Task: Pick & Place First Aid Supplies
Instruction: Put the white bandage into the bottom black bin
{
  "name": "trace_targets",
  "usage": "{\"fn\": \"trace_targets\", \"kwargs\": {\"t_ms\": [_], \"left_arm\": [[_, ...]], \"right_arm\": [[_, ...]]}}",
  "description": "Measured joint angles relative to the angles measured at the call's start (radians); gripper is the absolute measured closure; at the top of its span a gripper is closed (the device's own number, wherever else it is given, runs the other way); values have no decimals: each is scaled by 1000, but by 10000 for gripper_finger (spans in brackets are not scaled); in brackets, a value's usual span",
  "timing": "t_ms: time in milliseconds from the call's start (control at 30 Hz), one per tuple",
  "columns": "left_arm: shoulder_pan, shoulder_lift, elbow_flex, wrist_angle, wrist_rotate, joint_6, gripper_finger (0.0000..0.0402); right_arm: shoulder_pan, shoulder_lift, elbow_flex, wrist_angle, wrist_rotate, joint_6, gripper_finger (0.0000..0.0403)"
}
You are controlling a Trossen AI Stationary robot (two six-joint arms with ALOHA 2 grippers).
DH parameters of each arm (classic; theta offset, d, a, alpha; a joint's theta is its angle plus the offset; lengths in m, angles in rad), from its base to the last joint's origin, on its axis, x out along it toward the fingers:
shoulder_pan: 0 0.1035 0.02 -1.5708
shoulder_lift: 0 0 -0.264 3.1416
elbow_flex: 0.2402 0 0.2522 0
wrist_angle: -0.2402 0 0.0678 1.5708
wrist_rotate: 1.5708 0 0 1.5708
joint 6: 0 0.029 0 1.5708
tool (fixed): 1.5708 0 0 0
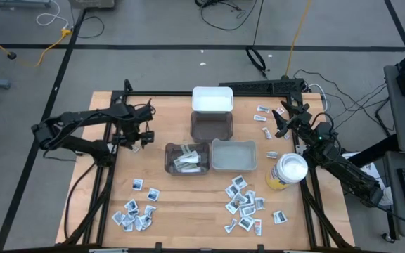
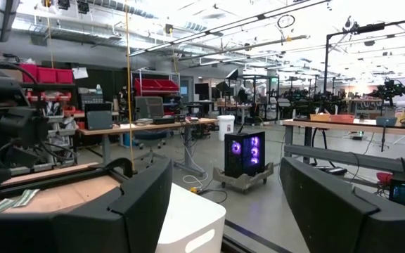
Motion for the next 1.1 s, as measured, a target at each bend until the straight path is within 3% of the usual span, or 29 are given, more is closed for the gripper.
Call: {"fn": "trace_targets", "kwargs": {"t_ms": [133, 667, 800, 1100], "left_arm": [[18, 16, -38, 93, 12, 9, 146], [41, 106, -95, 210, -22, 63, 158], [40, 108, -96, 211, 12, 71, 215], [39, 110, -100, 219, 100, 87, 390]], "right_arm": [[0, 0, 0, 0, 0, 0, 140], [0, 0, 0, 0, 0, 0, 140], [0, 0, 0, 0, 0, 0, 140], [0, 0, 0, 0, 0, 0, 140]]}}
